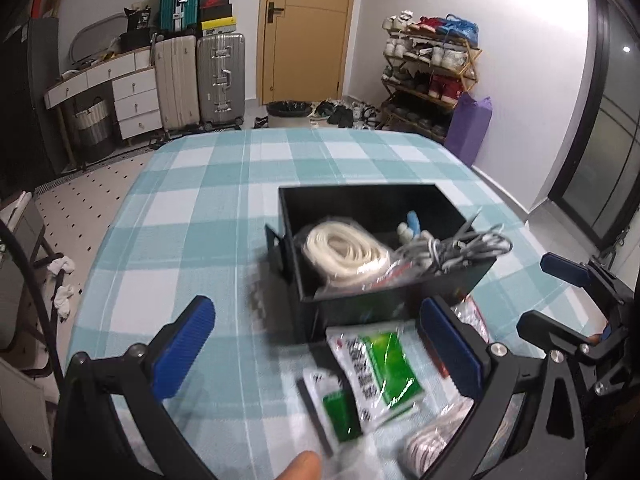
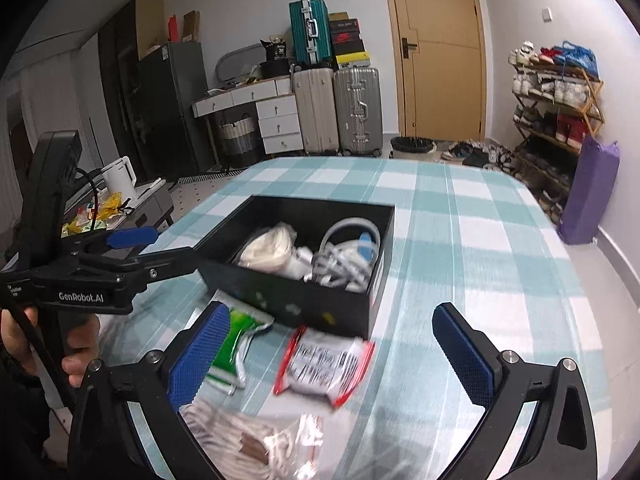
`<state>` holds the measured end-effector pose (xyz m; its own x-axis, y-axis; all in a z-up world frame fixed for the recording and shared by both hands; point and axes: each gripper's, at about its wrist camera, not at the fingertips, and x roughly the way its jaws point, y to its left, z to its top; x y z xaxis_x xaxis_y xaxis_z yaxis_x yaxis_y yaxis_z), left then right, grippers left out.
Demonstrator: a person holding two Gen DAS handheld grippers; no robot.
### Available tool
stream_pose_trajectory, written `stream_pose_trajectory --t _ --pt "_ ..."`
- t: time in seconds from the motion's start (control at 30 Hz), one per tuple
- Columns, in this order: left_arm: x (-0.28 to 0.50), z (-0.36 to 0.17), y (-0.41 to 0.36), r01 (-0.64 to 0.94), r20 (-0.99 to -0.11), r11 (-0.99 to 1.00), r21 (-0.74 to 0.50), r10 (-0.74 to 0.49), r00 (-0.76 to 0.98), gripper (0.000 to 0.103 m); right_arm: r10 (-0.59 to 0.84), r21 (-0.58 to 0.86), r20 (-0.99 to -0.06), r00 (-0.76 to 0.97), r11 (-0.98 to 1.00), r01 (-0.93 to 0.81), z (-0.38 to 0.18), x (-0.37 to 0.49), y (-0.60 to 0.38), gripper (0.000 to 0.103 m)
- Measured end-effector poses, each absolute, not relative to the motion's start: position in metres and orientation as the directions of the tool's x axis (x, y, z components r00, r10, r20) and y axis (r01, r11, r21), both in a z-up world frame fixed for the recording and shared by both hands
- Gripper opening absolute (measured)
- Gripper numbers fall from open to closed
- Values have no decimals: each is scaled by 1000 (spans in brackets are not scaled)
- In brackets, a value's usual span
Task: Organize soft objects
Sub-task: 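Move the right gripper to the second clear bag of white rope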
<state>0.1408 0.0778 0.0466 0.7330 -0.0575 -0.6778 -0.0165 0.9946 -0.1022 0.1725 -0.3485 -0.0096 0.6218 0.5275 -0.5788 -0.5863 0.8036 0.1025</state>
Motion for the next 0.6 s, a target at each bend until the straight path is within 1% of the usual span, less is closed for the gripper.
stream_pose_trajectory --t 0.23,0.37,0.6 --pt "123 34 73 -36 -690 996 -81 -30 723 103 542 110 -610 578 780 -616 -23 148 -344 103" --pt "116 28 69 -28 -701 995 -93 -46 712 103 541 103 -624 563 772 -628 -28 138 -345 103" --pt "109 18 59 -17 -716 997 -71 -39 697 103 544 111 -652 528 757 -644 -44 124 -348 103"
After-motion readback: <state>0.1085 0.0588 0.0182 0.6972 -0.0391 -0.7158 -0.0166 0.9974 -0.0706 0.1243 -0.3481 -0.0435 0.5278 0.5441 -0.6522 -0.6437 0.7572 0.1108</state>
